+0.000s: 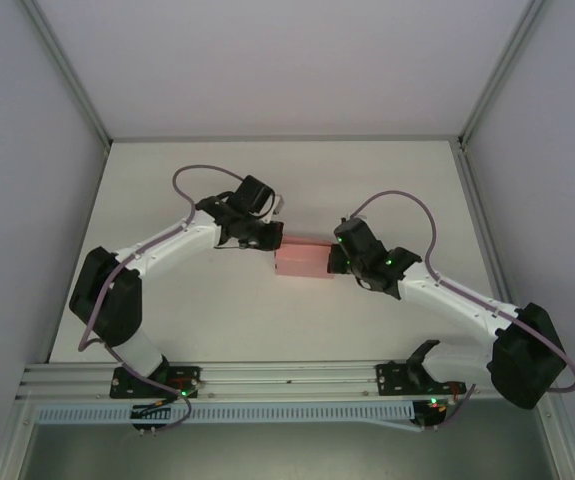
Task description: Assemble paper box
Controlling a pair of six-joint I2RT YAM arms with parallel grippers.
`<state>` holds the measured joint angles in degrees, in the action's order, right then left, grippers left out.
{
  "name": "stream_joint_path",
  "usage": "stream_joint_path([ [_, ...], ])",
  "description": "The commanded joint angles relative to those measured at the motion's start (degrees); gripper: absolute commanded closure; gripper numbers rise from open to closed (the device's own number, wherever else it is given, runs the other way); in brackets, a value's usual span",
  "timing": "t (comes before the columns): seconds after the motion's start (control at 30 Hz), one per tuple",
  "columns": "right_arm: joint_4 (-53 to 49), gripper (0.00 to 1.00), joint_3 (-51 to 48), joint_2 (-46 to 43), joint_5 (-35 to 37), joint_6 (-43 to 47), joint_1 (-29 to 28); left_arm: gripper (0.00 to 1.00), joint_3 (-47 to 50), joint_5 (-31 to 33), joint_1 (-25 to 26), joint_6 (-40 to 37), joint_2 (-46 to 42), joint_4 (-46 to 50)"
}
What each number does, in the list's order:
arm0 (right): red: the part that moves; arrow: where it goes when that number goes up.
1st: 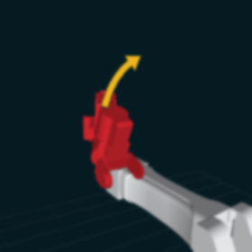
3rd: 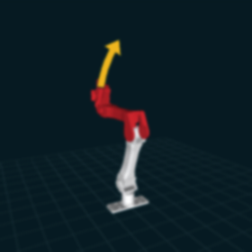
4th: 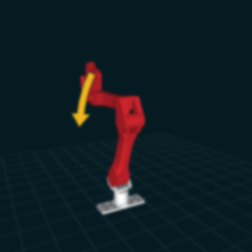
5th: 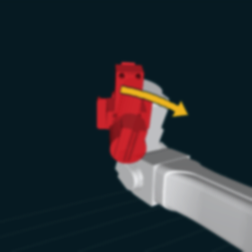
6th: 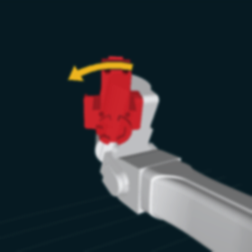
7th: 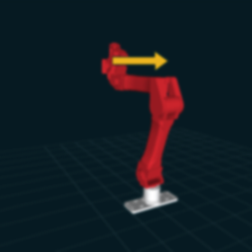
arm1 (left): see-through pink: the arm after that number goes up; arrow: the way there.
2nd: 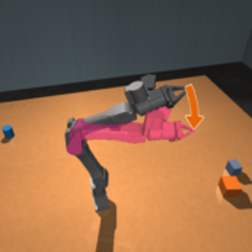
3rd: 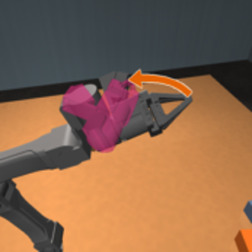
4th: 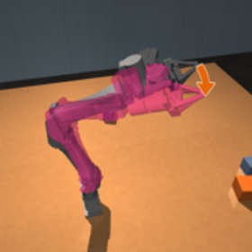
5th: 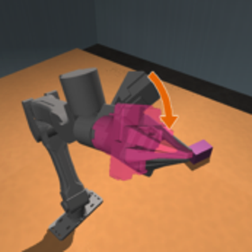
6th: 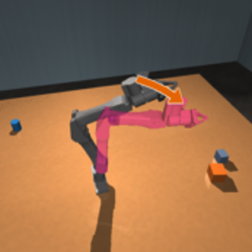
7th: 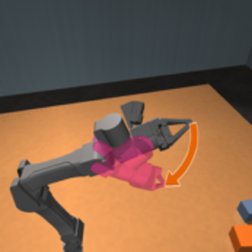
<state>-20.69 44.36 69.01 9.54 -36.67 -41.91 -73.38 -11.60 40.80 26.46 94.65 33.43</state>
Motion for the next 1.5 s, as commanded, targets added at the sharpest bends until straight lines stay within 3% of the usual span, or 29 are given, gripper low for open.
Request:
stream_joint_path([
  [0.0, -2.5, 1.00, -2.4, 0.9, -2.1, -1.6, -1.3, 1.00, 1.3, -6.8, 0.7, 3.2, 1.3, -1.8],
  [0.27, 0.9, 1.00, -5.1, -0.9, -2.2, 0.8, -1.4, 1.00, 9.9, 2.0, 4.1, -3.1, -3.1, -9.1],
  [0.47, 0.5, 1.00, -5.3, -0.5, -1.1, 1.9, -1.3, 1.00, 10.8, 9.3, 6.5, -7.0, -4.9, -7.2],
  [0.77, 5.8, 1.00, -8.1, -0.4, -1.0, 1.7, -1.6, 1.00, 20.1, 7.2, 9.5, 2.0, -5.3, -19.5],
  [0.9, 7.6, 1.00, -9.9, -1.7, -0.2, 2.8, -3.6, 1.00, 21.5, 10.0, 12.2, 4.3, -4.7, -21.0],
  [1.03, 10.8, 1.00, -14.7, -4.6, 3.0, 4.8, -4.9, 1.00, 25.4, 13.7, 15.3, 3.9, -5.7, -23.5],
  [1.3, 17.5, 1.00, -23.4, -7.5, 0.6, 6.6, -5.6, 1.00, 37.8, 16.7, 17.3, 2.4, -10.1, -32.0],
  [1.47, 15.6, 1.00, -22.3, -6.3, -1.0, 5.5, -5.7, 1.00, 35.8, 17.1, 17.6, 2.1, -7.4, -31.3],
])
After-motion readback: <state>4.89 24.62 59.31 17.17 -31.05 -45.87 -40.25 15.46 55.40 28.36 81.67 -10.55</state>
